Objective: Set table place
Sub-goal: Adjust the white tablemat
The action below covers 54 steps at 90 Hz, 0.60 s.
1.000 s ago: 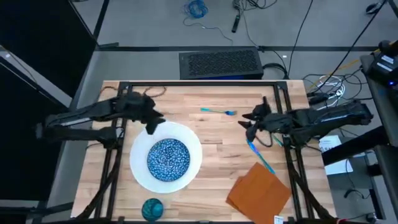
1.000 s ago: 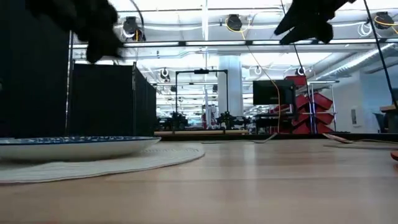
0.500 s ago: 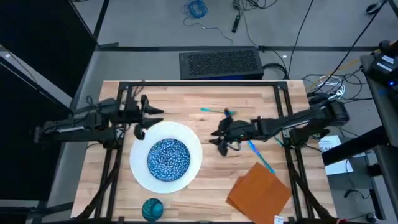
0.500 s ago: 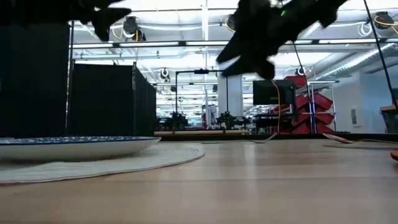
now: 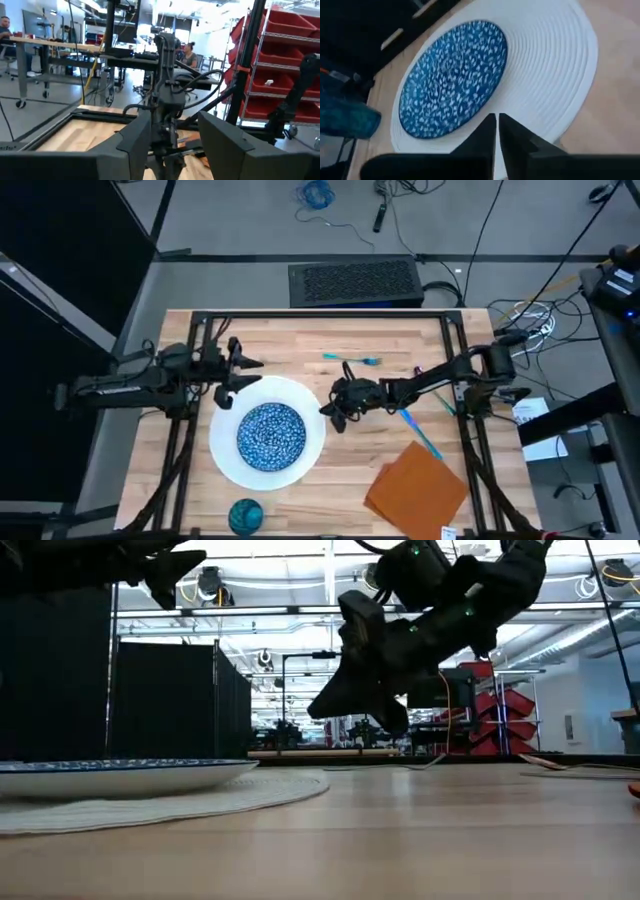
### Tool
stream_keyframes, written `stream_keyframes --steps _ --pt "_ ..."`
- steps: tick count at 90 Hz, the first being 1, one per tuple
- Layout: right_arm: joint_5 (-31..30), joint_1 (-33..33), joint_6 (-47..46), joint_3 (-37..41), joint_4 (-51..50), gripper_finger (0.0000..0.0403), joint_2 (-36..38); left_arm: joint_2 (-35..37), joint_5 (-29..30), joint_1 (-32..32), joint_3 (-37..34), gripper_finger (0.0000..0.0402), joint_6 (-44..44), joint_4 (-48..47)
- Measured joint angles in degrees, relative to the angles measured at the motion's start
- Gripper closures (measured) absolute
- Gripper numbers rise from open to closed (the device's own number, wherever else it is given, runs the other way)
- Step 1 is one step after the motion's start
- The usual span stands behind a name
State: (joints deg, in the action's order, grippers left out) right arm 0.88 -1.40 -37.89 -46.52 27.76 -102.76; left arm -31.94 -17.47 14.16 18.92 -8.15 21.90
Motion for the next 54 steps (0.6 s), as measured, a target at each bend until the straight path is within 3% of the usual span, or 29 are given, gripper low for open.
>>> stream_keyframes --steps 12,40,54 --pt "-1.4 0.3 -0.1 -3.4 -10.1 0.0403 -0.2 0.0 0.0 0.1 0.0 0.0251 0.2 0.1" --pt "1.1 -0.1 17.6 -23.9 -37.7 0.0403 -7.3 0.0 0.0 0.1 0.0 0.0251 1.2 -0.7" --pt "3.9 0.2 19.0 -26.9 -41.3 0.0403 -12.3 -0.1 0.1 0.1 0.0 0.0251 2.5 -5.1"
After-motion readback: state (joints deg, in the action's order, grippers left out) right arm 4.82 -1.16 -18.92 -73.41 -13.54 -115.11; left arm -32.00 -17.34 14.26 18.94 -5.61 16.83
